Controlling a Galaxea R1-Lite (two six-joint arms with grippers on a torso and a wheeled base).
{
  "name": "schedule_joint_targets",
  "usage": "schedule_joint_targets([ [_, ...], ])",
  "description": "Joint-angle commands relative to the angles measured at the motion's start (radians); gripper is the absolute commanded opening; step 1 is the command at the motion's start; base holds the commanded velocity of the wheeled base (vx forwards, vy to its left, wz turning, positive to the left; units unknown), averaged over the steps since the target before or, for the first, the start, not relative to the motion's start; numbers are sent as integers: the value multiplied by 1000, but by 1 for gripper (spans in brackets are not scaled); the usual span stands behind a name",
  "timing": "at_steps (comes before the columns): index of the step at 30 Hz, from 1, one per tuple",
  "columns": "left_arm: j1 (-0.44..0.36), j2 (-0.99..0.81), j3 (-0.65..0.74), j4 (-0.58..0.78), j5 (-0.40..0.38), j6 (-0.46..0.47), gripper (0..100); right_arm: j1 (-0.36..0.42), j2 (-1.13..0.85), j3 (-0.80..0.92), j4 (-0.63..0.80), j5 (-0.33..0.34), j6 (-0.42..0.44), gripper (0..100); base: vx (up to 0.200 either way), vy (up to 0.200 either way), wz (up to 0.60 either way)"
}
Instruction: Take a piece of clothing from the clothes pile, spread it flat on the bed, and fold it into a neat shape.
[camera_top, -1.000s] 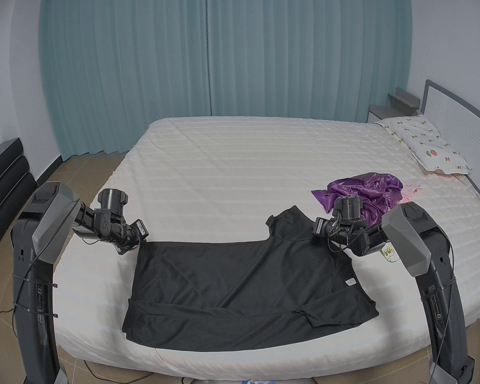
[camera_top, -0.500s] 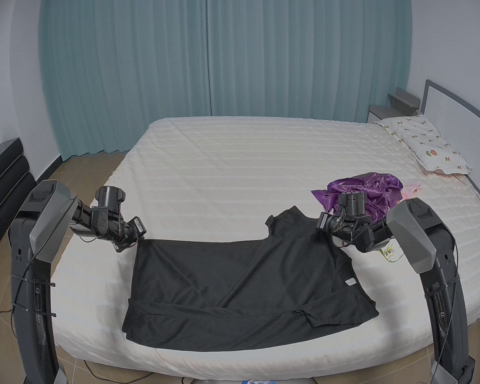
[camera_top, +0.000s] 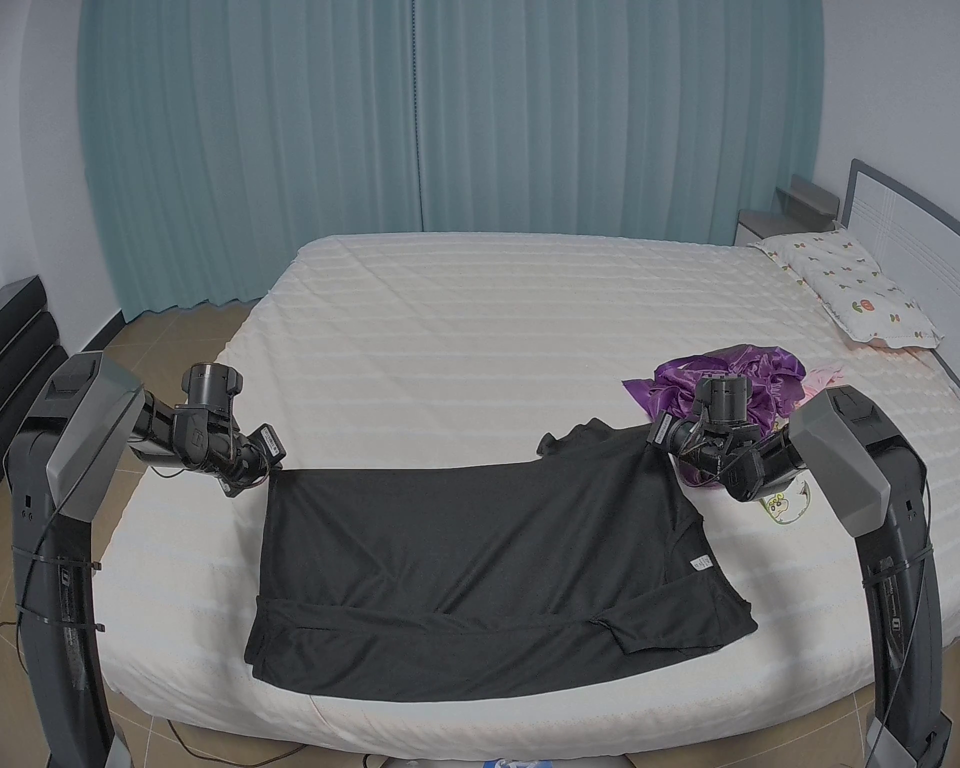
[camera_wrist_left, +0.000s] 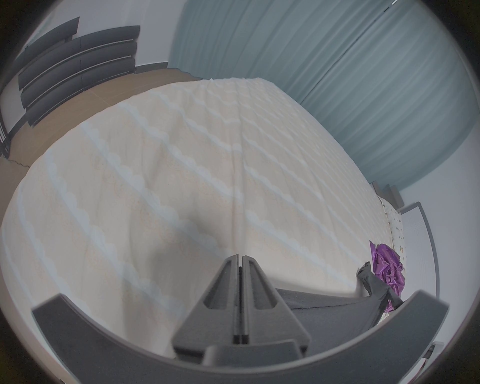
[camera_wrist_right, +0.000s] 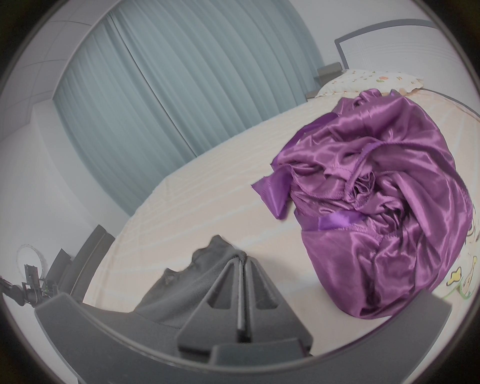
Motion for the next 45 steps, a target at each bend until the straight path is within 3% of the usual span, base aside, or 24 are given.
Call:
schedule_joint_targets([
  [1,13,-28,7,0,2,2,0,9,-1,6,-23,-2,1,0,0,0,0],
  [22,12,-42,26,2,11,11,0,7,-18,52,-55,-17,2,0,0,0,0],
  [45,13,-94,92,2,31,18,0,3,-199,329,-96,38,1,0,0,0,0],
])
